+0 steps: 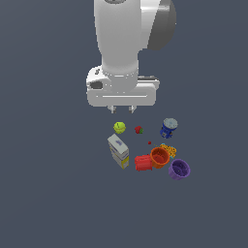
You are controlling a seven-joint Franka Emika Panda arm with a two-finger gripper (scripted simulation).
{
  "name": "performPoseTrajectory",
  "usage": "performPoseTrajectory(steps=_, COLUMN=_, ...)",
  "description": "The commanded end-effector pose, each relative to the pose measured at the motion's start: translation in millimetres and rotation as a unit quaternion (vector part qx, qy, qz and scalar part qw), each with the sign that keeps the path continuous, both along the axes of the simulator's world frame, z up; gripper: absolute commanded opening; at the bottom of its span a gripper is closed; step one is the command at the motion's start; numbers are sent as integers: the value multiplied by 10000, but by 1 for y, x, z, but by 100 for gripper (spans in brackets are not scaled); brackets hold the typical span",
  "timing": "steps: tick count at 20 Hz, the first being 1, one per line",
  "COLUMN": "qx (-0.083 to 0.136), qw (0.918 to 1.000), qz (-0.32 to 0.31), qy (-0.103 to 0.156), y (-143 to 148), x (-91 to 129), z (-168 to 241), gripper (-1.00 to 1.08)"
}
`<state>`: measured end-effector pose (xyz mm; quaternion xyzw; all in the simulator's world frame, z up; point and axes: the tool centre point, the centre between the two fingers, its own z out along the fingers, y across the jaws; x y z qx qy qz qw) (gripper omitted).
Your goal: Pick up a designated object from a clutter of objects.
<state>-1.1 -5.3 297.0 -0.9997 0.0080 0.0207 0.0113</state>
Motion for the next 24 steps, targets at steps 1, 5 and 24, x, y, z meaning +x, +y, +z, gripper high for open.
performPoseTrajectory(steps=1, qx=1, qw=10000, qz=-2, qy=4, y=0, x=0, z=0, gripper=28)
performPoseTrajectory(steps=5, qx=-2, qw=10000, qz=56, qy=16, y=2, x=3, z=-1, gripper=28)
performPoseTrajectory(steps=24, qx=-94, qw=9869, qz=1586, qy=293, y=54, x=75, z=-25, gripper=28)
